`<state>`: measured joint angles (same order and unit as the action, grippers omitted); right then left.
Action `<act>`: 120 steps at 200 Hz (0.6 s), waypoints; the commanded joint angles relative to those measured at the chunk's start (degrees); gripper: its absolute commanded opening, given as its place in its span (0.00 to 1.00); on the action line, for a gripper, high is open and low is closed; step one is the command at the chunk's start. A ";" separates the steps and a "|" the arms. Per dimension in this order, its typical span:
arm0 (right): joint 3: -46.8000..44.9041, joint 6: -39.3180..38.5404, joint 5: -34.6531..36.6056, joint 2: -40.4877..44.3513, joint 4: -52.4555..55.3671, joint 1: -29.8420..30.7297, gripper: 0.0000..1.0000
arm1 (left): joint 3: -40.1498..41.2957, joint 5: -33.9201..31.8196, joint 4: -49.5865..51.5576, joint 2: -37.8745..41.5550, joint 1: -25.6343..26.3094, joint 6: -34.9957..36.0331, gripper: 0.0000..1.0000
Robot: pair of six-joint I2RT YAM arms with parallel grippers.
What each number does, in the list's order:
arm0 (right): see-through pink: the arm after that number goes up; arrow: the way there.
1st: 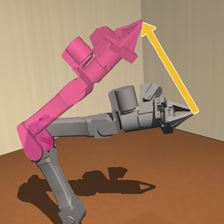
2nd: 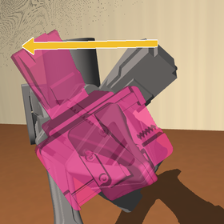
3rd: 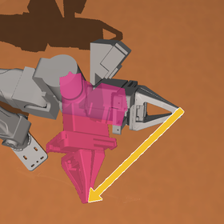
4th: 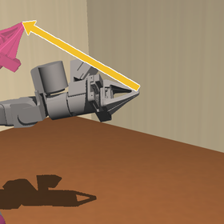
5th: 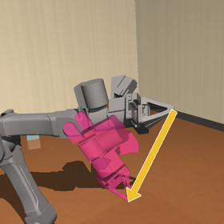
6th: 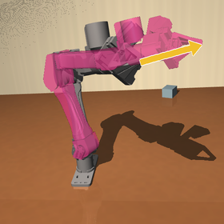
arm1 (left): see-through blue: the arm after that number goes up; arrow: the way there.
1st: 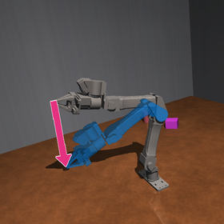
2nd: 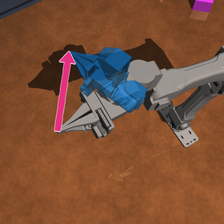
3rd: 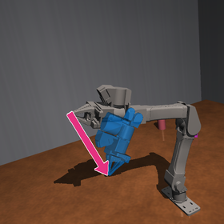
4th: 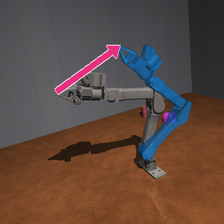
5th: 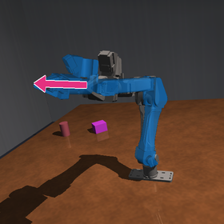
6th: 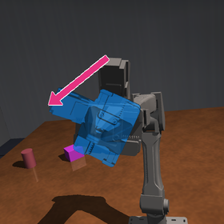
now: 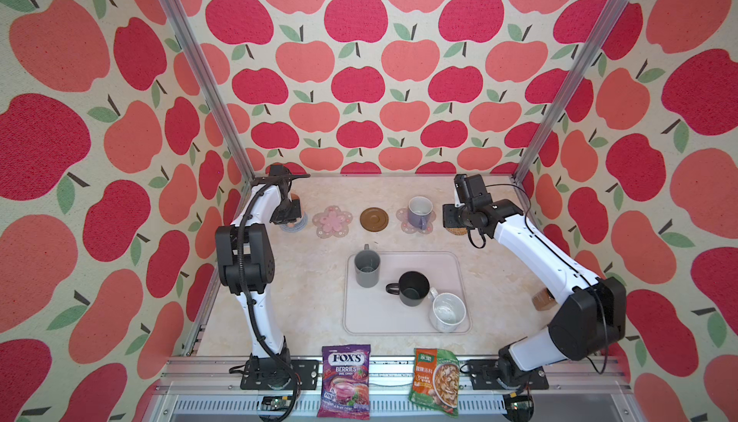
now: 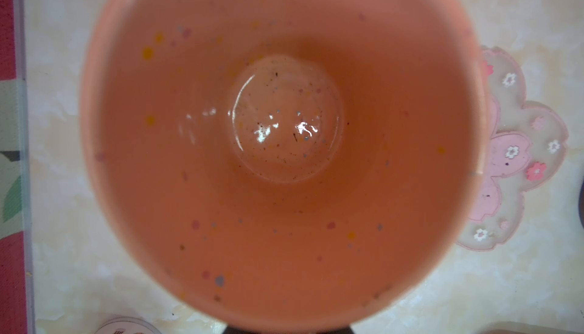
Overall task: Place cups on coasters
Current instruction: Place the cup on the coaster.
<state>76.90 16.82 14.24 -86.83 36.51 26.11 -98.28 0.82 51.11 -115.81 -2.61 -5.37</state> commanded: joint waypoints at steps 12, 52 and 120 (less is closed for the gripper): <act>0.99 1.11 -0.29 0.19 1.10 -0.30 0.60 | -2.23 -1.58 -1.89 0.25 0.15 1.15 0.00; 0.88 1.20 -0.64 0.27 1.19 -0.27 0.60 | -2.09 -3.53 -2.04 0.07 0.23 1.50 0.00; 0.97 1.56 -1.07 -0.08 1.10 -0.34 0.60 | -1.04 -3.73 -2.66 -0.54 0.50 1.51 0.00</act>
<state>76.90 17.02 14.02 -86.83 36.51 26.11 -98.28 -1.67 50.94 -116.38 -2.35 -4.49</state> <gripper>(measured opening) 0.605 0.205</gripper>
